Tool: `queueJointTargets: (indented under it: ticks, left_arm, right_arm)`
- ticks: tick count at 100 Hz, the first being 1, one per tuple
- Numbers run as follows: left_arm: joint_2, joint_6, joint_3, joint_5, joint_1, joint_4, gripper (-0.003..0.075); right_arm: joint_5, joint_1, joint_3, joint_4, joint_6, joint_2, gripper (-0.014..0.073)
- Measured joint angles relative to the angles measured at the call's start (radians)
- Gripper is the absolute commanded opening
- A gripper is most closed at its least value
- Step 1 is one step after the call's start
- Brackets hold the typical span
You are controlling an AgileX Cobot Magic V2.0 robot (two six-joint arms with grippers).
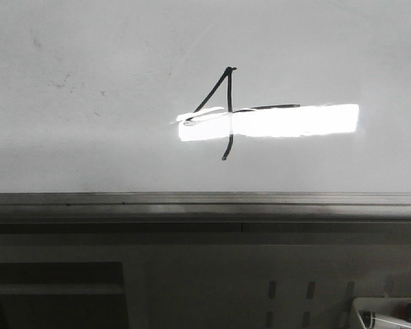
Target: Write number 4 on whiteboard
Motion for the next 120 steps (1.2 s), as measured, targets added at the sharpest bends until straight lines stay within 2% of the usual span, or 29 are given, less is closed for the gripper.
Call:
queueJointTargets:
  ticks: [7,26,31,38,53,58,63,76,83,94,103,104,109,120]
  left_arm:
    - [0.000,0.000,0.000,0.006,0.000,-0.004,-0.0020]
    - [0.000,0.002,0.000,0.010,-0.003,-0.002,-0.0020]
    - [0.000,0.002,0.000,0.010,-0.003,-0.002,-0.0020]
    - [0.000,0.002,0.000,0.010,-0.003,0.000,-0.0020]
    - [0.000,0.002,0.000,0.003,-0.003,0.000,-0.0020]
    - [0.000,0.002,0.000,-0.004,-0.003,-0.002,-0.0020]
    - [0.000,0.002,-0.004,-0.008,-0.003,-0.002,-0.0020]
    - [0.001,-0.014,-0.004,-0.037,-0.003,0.000,-0.0020]
    - [0.001,-0.050,0.001,-0.092,-0.003,-0.003,-0.0020]
    - [0.001,-0.100,0.045,-0.226,-0.003,-0.037,-0.0020]
    - [0.001,-0.115,0.110,-0.341,-0.003,-0.141,-0.0020]
    - [0.001,-0.115,0.116,-0.349,-0.003,-0.161,-0.0020]
    - [0.001,-0.117,0.164,-0.420,-0.007,-0.225,-0.0020]
    - [0.002,-0.117,0.248,-0.565,-0.042,-0.308,-0.0020]
  right_arm:
    - [-0.006,0.000,0.000,-0.005,0.000,0.000,-0.0043]
    - [-0.004,0.000,0.000,-0.004,0.000,0.002,-0.0041]
    - [-0.004,0.000,0.000,-0.004,0.000,0.002,-0.0016]
    - [-0.004,0.000,0.000,-0.004,0.000,0.002,0.0097]
    - [-0.006,0.000,-0.001,0.007,0.000,0.002,0.0482]
    - [-0.016,0.000,-0.005,0.014,0.000,0.000,0.0552]
    - [-0.028,0.000,-0.010,0.015,0.000,-0.007,0.0577]
    - [-0.095,0.000,-0.036,0.027,0.000,-0.045,0.0538]
    - [-0.131,0.000,-0.041,0.035,0.000,-0.076,0.0469]
    - [-0.164,-0.011,-0.041,0.041,0.033,-0.122,0.0262]
    - [-0.164,-0.049,-0.041,0.038,0.084,-0.148,0.0035]
    - [-0.164,-0.063,-0.038,0.038,0.088,-0.152,0.0035]
    - [-0.166,-0.093,-0.025,0.037,0.104,-0.169,-0.0073]
    - [-0.168,-0.176,0.030,0.032,0.125,-0.215,-0.0063]
